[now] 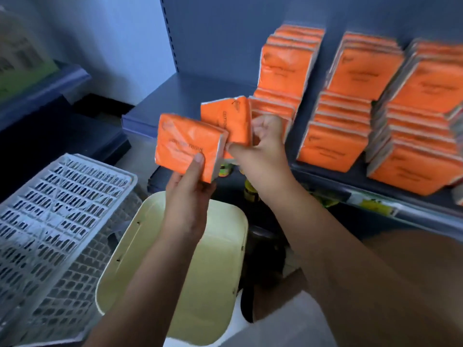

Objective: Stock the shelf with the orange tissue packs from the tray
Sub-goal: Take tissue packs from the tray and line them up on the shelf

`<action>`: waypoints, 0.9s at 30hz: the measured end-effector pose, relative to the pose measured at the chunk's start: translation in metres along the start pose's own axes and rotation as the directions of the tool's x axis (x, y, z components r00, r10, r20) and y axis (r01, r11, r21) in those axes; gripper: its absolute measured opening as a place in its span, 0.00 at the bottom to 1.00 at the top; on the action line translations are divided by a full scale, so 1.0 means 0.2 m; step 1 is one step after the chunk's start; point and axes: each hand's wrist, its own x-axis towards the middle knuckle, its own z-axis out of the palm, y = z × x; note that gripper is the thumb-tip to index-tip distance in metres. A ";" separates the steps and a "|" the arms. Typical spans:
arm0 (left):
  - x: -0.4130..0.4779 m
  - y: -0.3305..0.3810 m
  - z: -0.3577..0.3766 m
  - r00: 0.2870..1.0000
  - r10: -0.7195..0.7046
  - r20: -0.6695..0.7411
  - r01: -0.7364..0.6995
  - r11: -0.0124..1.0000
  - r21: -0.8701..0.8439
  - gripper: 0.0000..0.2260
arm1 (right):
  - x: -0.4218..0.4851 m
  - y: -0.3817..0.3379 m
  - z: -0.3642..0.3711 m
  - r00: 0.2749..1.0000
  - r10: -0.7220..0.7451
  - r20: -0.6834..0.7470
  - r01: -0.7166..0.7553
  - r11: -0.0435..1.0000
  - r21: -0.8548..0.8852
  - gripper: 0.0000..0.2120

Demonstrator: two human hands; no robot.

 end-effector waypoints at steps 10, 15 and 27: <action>-0.03 0.03 0.63 0.991 -0.045 0.129 0.044 0.999 0.016 0.12 | 0.15 -0.36 -0.62 0.989 -0.054 -0.135 0.055 0.998 0.002 0.35; -0.06 -0.02 0.97 0.991 0.056 0.123 -0.066 0.995 0.078 0.35 | 0.19 -0.42 -0.91 0.973 -0.095 -0.208 0.101 0.995 0.015 0.30; 0.19 -0.18 1.51 0.841 0.363 0.402 -0.538 0.472 0.698 0.38 | 0.42 -0.35 -1.29 0.828 -0.199 -0.524 0.181 0.980 -0.084 0.27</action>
